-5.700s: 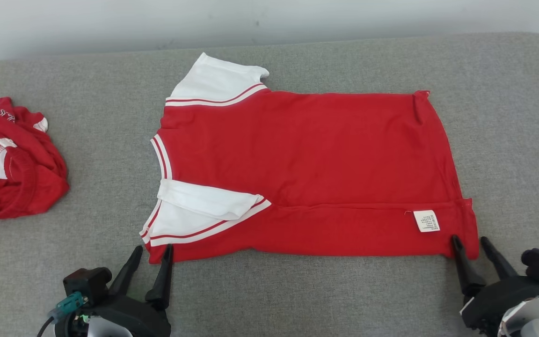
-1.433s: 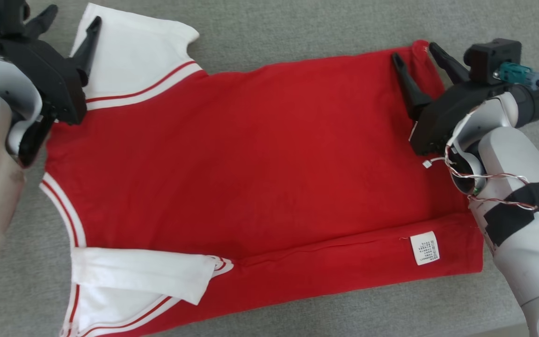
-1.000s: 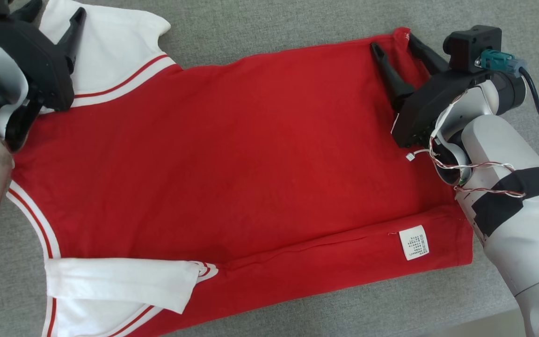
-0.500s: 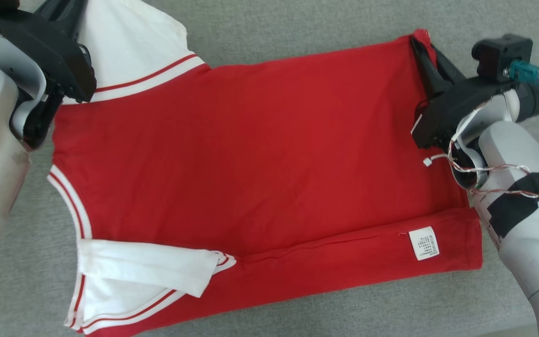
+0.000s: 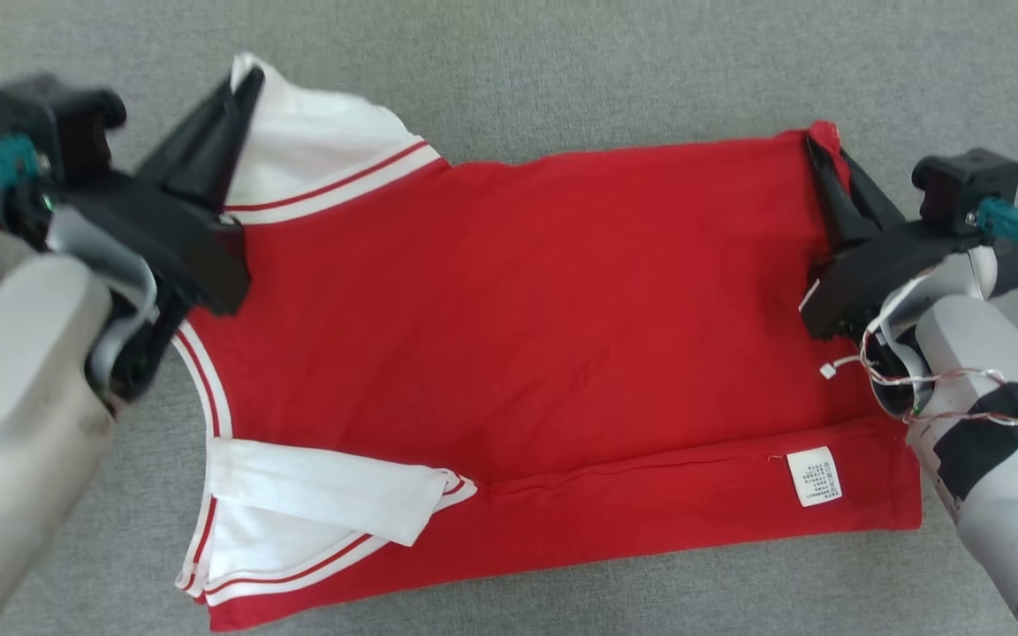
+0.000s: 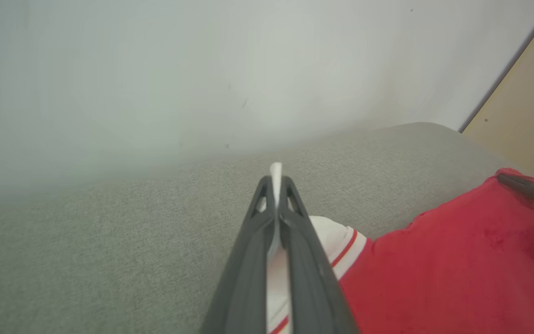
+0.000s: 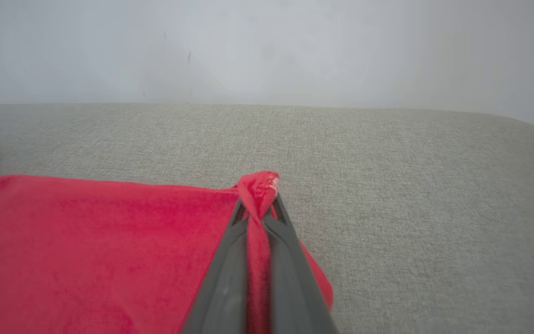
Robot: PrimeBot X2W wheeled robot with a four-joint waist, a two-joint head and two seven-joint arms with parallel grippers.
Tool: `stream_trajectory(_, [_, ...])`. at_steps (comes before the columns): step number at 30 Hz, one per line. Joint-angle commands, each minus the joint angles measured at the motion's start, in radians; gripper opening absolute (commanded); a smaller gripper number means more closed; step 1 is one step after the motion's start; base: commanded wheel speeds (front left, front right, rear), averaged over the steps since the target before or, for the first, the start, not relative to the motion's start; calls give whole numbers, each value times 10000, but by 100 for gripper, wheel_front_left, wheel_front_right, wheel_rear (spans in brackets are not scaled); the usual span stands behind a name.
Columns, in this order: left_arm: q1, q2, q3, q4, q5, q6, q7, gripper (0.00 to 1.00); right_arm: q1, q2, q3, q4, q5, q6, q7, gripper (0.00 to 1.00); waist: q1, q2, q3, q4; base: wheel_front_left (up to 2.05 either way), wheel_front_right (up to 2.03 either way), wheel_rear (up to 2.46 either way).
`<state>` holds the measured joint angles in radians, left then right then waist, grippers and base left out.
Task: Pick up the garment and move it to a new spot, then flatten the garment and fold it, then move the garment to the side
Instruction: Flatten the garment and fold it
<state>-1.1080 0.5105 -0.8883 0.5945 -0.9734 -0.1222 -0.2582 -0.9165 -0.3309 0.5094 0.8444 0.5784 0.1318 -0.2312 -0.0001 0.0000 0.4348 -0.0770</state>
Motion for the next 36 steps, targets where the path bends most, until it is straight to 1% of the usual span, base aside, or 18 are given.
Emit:
stream_trajectory(1, [493, 126, 200, -414, 117, 119, -69, 0, 235, -85, -45, 13, -92, -24, -149, 0, 1, 0, -197, 55, 0, 0, 0])
stream_trajectory(2, [734, 157, 387, -728, 173, 208, -76, 0, 324, -98, -82, -9, -125, -24, -201, 0, 1, 0, -239, 55, 0, 0, 0])
stream_trajectory(3, [1378, 223, 765, -1415, 359, 415, -71, 0, 552, -93, -180, -84, -196, -24, -275, 0, 1, 0, -340, 58, 0, 0, 0])
stream_trajectory(4, [1724, 227, 954, -1824, 445, 507, -71, 0, 675, -100, -240, -134, -239, -24, -308, 0, 1, 0, -392, 73, 0, 0, 0])
stream_trajectory(8, [3097, 336, 1836, -3142, 938, 922, -64, 0, 1171, -116, -669, -639, -475, -24, -344, 0, 1, 0, -532, 96, 0, 0, 0])
stream_trajectory(10, [3824, 245, 2214, -3750, 1184, 1113, -65, 0, 1588, -119, -1043, -1022, -607, -24, -341, 0, 1, 0, -605, 135, 0, 0, 0])
stream_trajectory(14, [5098, 74, 2967, -4687, 1674, 1354, -60, 0, 2309, -43, -1799, -1832, -1004, -24, -333, 0, 1, 0, -732, 203, 0, 0, 0])
stream_trajectory(16, [5388, 3, 3158, -4869, 1803, 1384, -62, 0, 2487, -9, -1981, -2015, -1130, -24, -332, 0, 1, 0, -758, 219, 0, 0, 0])
stream_trajectory(20, [6366, -497, 4044, -5569, 2401, 1366, -61, 0, 3131, 117, -2549, -2562, -1595, -24, -330, 0, 1, 0, -862, 307, 0, 0, 0])
stream_trajectory(22, [6843, -746, 4367, -5749, 2715, 1256, -61, 0, 3407, 201, -2743, -2761, -1807, -24, -331, 0, 1, 0, -923, 359, 0, 0, 0])
stream_trajectory(26, [7478, -1283, 4717, -5994, 3188, 970, -62, 0, 3786, 390, -3044, -3036, -1975, -25, -331, 0, 1, 0, -1049, 438, 0, 0, 0])
stream_trajectory(32, [8543, -1944, 5280, -5935, 3597, 709, -62, 0, 4452, 594, -3509, -3404, -2116, -25, -332, 0, 1, 0, -1264, 514, 0, 0, 0])
stream_trajectory(34, [8947, -2207, 5590, -5859, 3665, 705, -62, 0, 4712, 662, -3652, -3579, -2105, -25, -331, 0, 1, 0, -1351, 510, 0, 0, 0])
stream_trajectory(35, [9143, -2315, 5719, -5807, 3750, 660, -62, 0, 4845, 697, -3741, -3716, -2098, -25, -332, 15, 1, 0, -1392, 516, 0, 0, 0])
stream_trajectory(36, [9307, -2415, 5830, -5757, 3831, 600, -62, 0, 4990, 709, -3802, -3837, -2129, -25, -331, 49, 1, 0, -1421, 529, 0, 0, 0])
